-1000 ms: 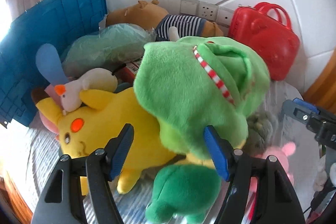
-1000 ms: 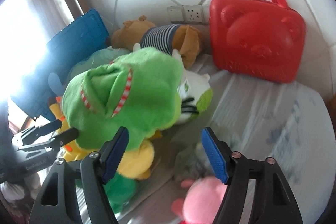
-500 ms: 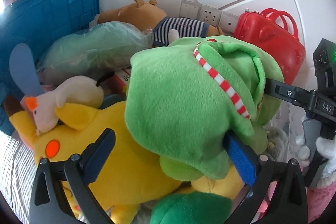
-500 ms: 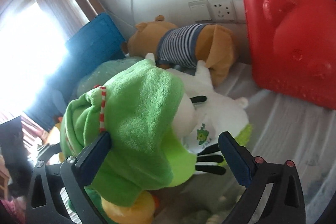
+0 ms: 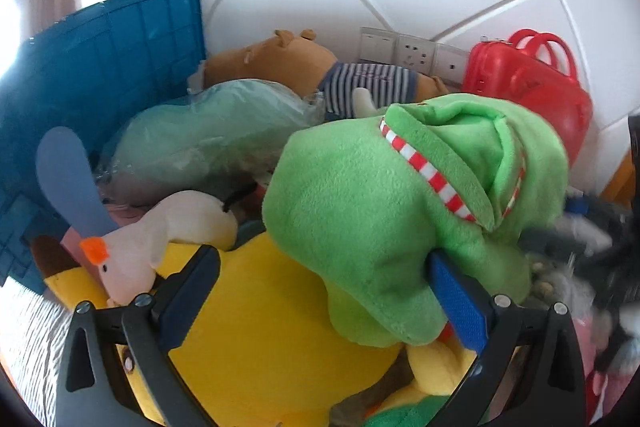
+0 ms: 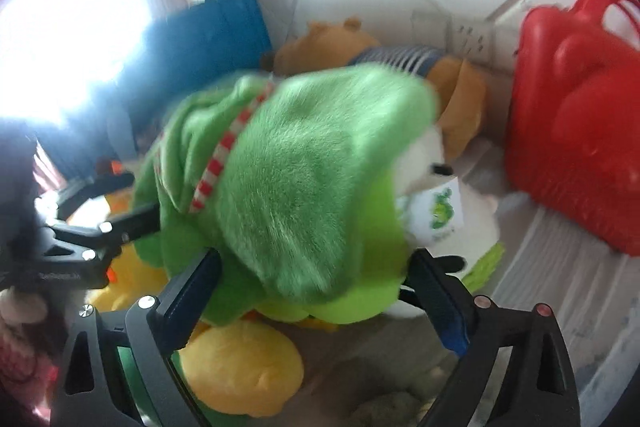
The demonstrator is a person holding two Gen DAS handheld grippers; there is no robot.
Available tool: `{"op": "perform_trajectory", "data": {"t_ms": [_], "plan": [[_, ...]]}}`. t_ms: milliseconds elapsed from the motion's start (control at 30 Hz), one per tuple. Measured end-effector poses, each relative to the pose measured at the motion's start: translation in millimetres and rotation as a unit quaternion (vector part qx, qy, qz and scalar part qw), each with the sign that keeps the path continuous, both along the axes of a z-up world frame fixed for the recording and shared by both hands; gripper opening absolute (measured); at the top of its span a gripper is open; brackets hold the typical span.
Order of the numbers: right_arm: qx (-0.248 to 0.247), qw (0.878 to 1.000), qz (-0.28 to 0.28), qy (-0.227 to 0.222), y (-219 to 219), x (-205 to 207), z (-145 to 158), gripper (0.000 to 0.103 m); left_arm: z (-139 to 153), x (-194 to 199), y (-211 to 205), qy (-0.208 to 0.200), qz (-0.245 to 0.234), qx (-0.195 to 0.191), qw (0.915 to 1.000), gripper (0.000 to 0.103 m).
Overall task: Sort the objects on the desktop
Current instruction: 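Close the right tool on the green dinosaur toy while the left tool holds it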
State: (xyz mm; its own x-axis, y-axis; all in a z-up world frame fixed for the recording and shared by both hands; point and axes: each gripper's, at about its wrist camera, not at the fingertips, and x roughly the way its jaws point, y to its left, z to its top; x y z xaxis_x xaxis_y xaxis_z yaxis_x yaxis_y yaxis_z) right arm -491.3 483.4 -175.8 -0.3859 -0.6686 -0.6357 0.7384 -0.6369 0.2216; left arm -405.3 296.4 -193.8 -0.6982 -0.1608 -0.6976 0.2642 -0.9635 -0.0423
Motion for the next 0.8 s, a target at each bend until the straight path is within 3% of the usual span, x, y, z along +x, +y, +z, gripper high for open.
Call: {"op": "perform_trajectory", "data": {"t_ms": [100,200,367,433,500,700,767,800], "plan": [[-0.028,0.999,-0.017,-0.02,7,-21,3,0.103,-3,-3,3,-0.001,-0.021,0.008,0.9997,0.103],[-0.05,0.996,-0.005,-0.075,-5,-44,-11,0.103,-9,-8,3,0.003,-0.026,0.021,0.9994,0.103],[-0.009,0.998,-0.014,-0.06,-28,-41,-17,0.103,-22,-27,-5,-0.002,-0.048,0.08,0.9956,0.103],[0.017,0.999,-0.021,-0.037,-32,-30,-14,0.092,-17,-24,5,0.004,-0.071,0.071,0.995,0.076],[0.027,0.999,-0.033,-0.015,-28,-16,-7,0.087,-8,-16,17,0.004,-0.078,0.04,0.9962,0.065],[0.024,0.999,-0.043,0.001,-10,36,16,0.077,17,25,35,0.003,-0.099,0.005,0.9951,0.06],[0.012,0.999,-0.032,-0.001,-5,55,24,0.066,34,48,39,0.012,-0.107,-0.001,0.9942,0.056],[-0.006,1.0,-0.015,-0.007,-4,72,32,0.054,41,57,42,0.018,-0.112,-0.004,0.9935,0.049]]}}
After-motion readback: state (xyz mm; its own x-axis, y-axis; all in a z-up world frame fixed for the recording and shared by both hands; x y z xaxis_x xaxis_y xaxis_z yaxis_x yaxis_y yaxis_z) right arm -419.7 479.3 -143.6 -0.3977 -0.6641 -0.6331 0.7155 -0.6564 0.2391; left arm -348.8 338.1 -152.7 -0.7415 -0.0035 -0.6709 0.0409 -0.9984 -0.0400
